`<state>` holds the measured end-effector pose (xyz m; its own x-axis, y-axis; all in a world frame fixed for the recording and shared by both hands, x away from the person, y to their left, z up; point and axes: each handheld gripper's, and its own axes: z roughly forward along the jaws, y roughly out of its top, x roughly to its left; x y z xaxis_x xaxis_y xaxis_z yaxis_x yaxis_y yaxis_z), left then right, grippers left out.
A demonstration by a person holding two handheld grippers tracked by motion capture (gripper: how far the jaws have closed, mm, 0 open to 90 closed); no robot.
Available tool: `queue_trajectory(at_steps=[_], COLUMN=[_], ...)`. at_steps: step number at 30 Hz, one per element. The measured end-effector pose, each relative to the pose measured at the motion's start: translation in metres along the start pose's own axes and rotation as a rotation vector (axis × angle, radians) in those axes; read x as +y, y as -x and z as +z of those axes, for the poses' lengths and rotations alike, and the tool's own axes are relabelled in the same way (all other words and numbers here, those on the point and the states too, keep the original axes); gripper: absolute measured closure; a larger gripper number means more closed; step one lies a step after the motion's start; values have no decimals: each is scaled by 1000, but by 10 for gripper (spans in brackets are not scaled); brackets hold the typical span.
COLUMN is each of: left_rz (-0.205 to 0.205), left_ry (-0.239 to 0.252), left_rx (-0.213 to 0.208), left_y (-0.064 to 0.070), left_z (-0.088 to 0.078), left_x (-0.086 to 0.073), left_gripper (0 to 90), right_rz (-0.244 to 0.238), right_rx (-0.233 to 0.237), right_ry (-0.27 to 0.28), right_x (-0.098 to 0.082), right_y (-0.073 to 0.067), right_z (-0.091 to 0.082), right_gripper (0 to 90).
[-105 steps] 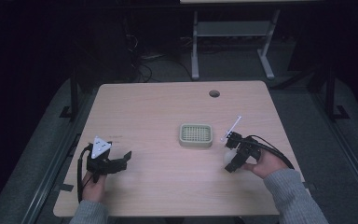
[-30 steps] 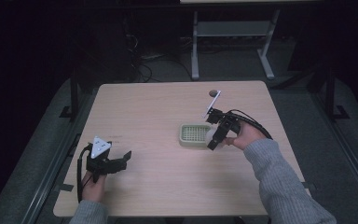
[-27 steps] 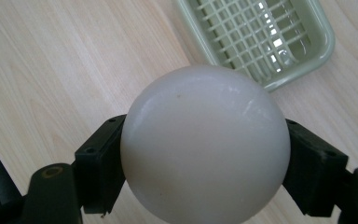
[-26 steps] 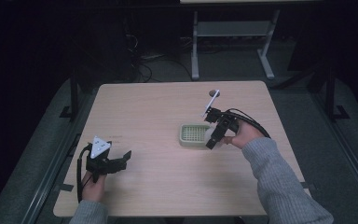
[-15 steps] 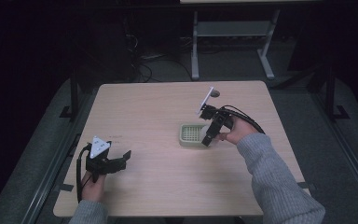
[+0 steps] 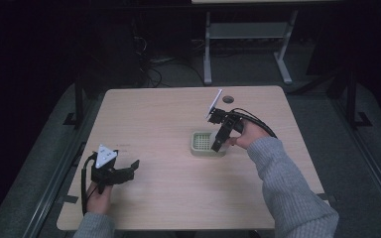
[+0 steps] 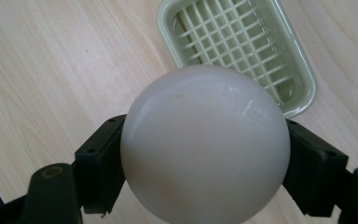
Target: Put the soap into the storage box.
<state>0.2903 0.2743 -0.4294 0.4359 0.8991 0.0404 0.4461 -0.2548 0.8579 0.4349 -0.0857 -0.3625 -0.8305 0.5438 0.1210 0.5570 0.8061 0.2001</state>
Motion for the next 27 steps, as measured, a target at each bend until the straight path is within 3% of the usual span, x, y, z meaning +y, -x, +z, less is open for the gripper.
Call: queue_trajectory(at_steps=[21, 27], left_rz=[-2, -3], left_ry=[2, 2], left_rx=[2, 2], left_y=[0, 0], left_z=[0, 0], left_x=[0, 0], left_gripper=[148, 148], right_rz=[-14, -1], right_rx=[-2, -3], right_ry=[-19, -3], right_x=[26, 30], right_y=[5, 8], right_z=[10, 11], right_gripper=[231, 231])
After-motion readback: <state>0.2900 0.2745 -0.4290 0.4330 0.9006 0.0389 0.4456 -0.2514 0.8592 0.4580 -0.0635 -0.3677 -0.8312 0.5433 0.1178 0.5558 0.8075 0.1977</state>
